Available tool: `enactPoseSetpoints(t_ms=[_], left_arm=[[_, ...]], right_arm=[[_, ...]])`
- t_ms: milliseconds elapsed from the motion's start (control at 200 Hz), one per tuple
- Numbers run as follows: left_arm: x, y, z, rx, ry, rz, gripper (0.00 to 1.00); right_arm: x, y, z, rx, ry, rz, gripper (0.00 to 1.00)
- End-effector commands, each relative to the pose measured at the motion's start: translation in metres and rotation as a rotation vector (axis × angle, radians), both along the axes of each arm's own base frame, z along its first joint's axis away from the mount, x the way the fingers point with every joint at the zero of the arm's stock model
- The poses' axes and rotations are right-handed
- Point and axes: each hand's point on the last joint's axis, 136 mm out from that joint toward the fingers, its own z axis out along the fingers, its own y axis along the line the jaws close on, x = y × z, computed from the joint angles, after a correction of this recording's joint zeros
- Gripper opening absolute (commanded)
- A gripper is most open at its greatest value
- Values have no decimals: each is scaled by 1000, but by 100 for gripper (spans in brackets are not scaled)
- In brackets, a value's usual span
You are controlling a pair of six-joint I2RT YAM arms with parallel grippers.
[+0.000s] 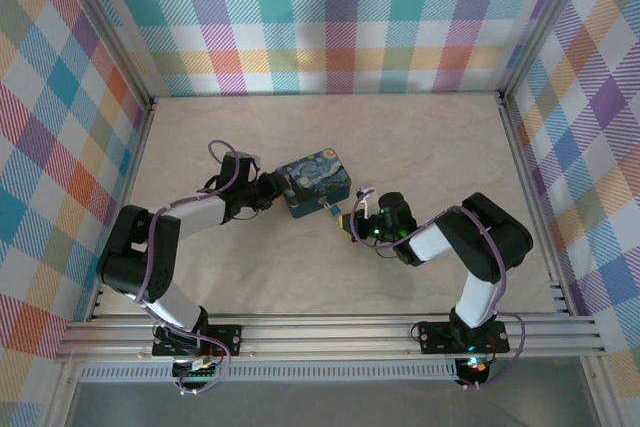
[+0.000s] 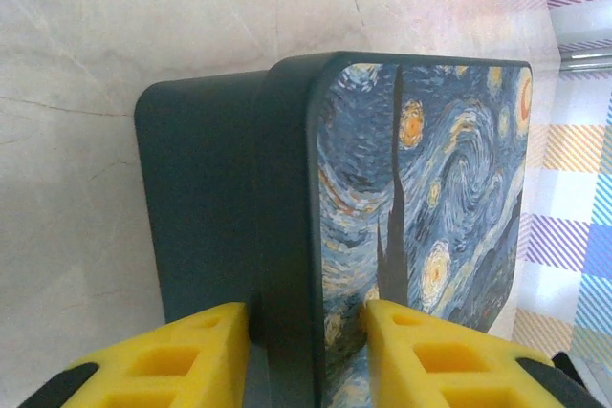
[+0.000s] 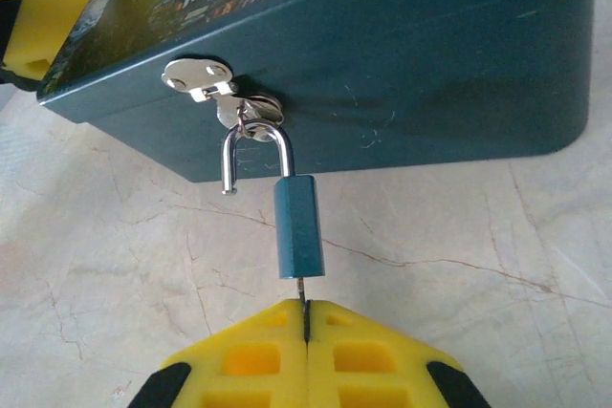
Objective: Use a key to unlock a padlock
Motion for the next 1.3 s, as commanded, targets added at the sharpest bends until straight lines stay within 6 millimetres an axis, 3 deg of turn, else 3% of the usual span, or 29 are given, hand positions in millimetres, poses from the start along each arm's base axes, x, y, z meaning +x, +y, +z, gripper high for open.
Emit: enactPoseSetpoints(t_ms=[0, 390, 810, 1120, 1295], left_arm=[[-43, 14, -48, 101, 199, 19, 35], [-44, 17, -45, 111, 192, 29, 35], [-59, 13, -40, 121, 201, 15, 34], [-65, 14, -38, 129, 197, 19, 33], [-64, 13, -36, 125, 189, 18, 33]], right_arm=[[2, 0, -5, 13, 42, 0, 4], [2, -10, -4, -21, 48, 0, 28], [23, 11, 48, 138, -5, 69, 56], [56, 24, 59, 198, -41, 89, 59], [51, 22, 55, 194, -33, 97, 59]])
